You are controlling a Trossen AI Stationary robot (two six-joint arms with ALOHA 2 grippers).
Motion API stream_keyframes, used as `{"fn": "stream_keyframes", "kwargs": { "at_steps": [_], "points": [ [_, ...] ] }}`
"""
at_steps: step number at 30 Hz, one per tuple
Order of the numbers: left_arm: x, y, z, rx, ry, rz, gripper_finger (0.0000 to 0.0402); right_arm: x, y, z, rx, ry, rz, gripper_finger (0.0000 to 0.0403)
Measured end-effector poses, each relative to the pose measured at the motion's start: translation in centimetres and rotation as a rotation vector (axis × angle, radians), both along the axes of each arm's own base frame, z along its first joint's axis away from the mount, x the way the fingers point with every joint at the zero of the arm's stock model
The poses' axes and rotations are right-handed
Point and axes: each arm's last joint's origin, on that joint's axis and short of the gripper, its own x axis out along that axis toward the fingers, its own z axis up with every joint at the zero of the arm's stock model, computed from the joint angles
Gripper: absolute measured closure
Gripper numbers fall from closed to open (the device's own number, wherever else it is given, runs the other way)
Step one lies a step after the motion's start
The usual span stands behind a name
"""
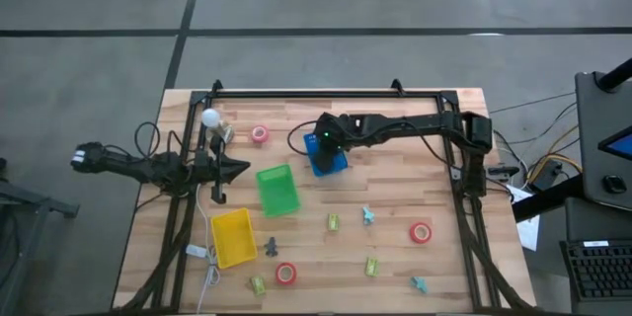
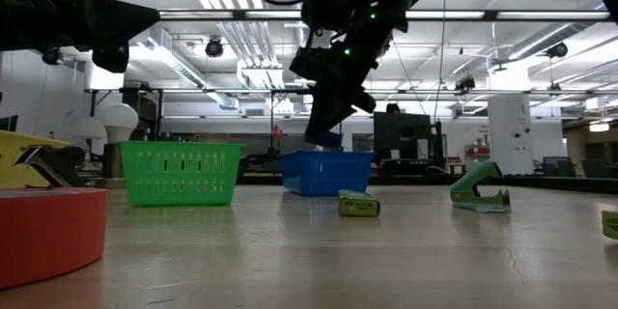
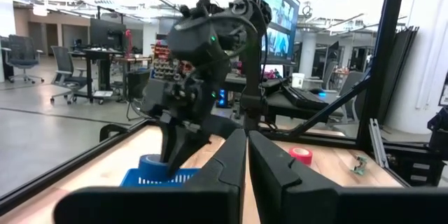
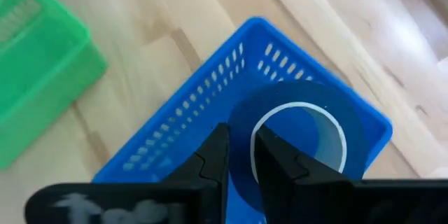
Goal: Pick and place Stapler, Stapler remover, tape
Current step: Put the blue tape into the blue basket
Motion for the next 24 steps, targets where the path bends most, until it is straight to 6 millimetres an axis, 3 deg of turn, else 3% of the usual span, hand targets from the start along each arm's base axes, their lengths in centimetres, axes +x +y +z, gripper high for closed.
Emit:
{"fn": "stream_keyframes", "kwargs": {
  "at_steps": [6,17,24],
  "points": [
    [0.0,0.0,0.0,0.0,0.002,0.0,0.0378,1.0,-0.4,-2.3,0.015,0.063,-0.003,0.0355],
    [0.0,0.0,0.0,0.001,0.004,0.0,0.0378,1.1,-1.3,-1.8,0.011,0.039,-0.026,0.0347],
    [0.0,0.0,0.0,0.001,0.004,0.0,0.0378,0.9,-1.8,-2.5,0.016,0.055,-0.037,0.0346]
  ]
}}
